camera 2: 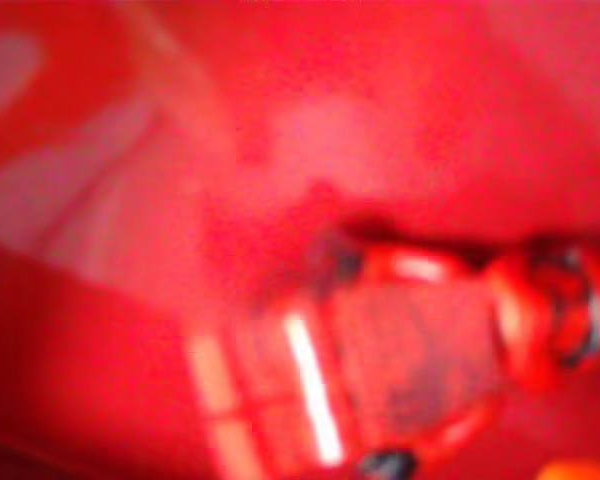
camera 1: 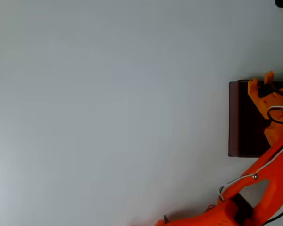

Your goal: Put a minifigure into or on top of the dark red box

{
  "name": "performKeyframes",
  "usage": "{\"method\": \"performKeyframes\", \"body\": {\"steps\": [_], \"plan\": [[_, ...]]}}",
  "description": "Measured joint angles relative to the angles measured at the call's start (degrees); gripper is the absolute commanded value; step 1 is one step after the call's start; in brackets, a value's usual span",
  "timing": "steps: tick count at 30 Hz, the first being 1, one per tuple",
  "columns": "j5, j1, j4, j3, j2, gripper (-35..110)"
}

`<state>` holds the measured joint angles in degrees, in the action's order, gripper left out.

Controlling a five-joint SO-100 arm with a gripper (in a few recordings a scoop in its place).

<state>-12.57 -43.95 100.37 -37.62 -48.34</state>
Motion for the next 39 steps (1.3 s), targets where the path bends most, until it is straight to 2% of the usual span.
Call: {"method": "performKeyframes", "body": {"steps": [6,13,21,28,33,39], "plan": [[2.02,1.76,-0.97,-10.90,-7.65,13],[2.20,6.24,-6.24,-39.29,-36.04,13],[-3.25,23.47,-13.71,-72.07,-66.01,12],[-9.23,41.13,-19.42,-92.99,-88.86,12],[-12.66,48.96,-21.53,-103.54,-102.13,12],[-10.81,54.76,-24.52,-114.70,-117.07,15]]}}
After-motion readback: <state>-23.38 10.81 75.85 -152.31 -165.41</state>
